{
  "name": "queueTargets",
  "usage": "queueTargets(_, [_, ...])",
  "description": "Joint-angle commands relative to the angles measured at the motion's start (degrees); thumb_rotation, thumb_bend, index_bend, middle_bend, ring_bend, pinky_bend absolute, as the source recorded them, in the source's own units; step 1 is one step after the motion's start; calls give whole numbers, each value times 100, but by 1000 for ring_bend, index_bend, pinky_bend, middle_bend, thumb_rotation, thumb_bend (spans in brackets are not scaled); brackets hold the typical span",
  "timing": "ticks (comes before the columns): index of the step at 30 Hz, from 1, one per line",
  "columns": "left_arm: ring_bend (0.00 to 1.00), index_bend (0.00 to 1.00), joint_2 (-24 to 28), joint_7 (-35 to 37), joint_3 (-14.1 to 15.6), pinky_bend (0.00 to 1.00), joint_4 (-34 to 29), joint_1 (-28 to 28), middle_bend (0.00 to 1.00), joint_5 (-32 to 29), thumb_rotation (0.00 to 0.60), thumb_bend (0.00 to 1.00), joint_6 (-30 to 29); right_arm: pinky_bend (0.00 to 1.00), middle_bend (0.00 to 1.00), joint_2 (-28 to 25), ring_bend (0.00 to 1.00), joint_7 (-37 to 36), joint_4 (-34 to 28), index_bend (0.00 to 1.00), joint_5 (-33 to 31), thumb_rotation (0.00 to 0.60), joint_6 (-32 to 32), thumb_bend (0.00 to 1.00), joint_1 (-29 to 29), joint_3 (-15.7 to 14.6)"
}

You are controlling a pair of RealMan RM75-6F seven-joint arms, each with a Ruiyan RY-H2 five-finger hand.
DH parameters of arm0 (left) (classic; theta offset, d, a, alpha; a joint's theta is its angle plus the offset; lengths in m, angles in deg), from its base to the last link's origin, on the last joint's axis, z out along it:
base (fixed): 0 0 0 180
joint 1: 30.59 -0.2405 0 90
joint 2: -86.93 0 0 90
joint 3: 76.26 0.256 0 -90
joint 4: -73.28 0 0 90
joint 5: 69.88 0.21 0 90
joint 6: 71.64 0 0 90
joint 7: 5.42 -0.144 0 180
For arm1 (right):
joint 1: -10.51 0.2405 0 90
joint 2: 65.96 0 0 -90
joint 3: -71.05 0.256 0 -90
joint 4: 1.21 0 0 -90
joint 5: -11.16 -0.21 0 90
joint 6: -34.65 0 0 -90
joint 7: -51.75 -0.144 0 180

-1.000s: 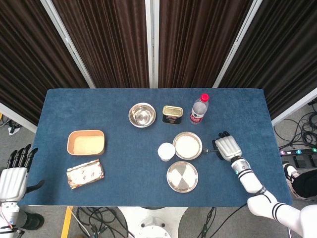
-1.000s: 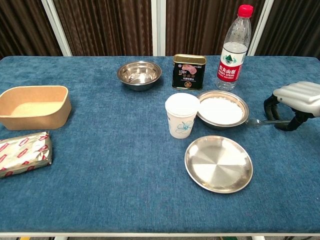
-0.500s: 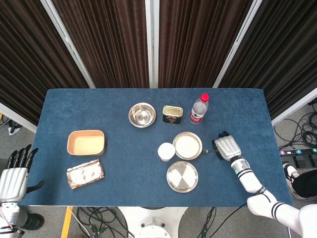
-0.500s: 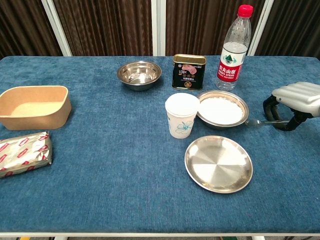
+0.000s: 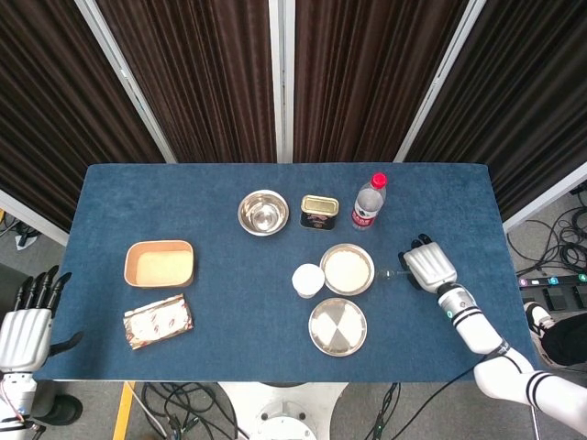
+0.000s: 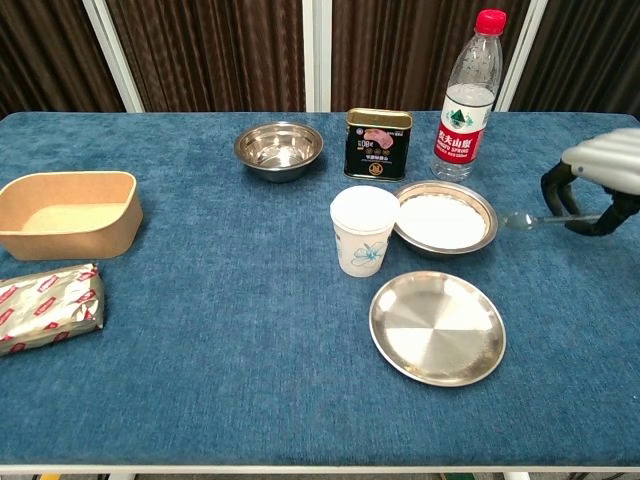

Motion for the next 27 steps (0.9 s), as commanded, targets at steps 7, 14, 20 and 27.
queueTargets(7, [8, 153, -44, 85, -1, 13, 84, 2, 69, 52, 600, 98, -43, 178, 583, -887, 269, 873, -1196, 632, -648, 600, -937, 328, 778, 278])
queueTargets(14, [7, 153, -1, 104, -17, 13, 75, -13, 69, 32, 600, 98, -74, 185, 583, -676, 269, 2104, -1235, 632, -1479, 600, -1505, 330, 1586, 140])
queueTargets(20, [8, 153, -18, 137, -20, 13, 103, -18, 68, 12, 600, 98, -66, 185, 583, -405, 269, 3178, -1128, 633, -2439, 600, -1533, 331, 2251, -272])
queueTargets(27, [8, 153, -57, 215, -24, 13, 174, 0, 69, -40, 600, 98, 9, 185, 586, -112, 269, 4011, -1034, 639, -3286, 600, -1287, 336, 2809, -778])
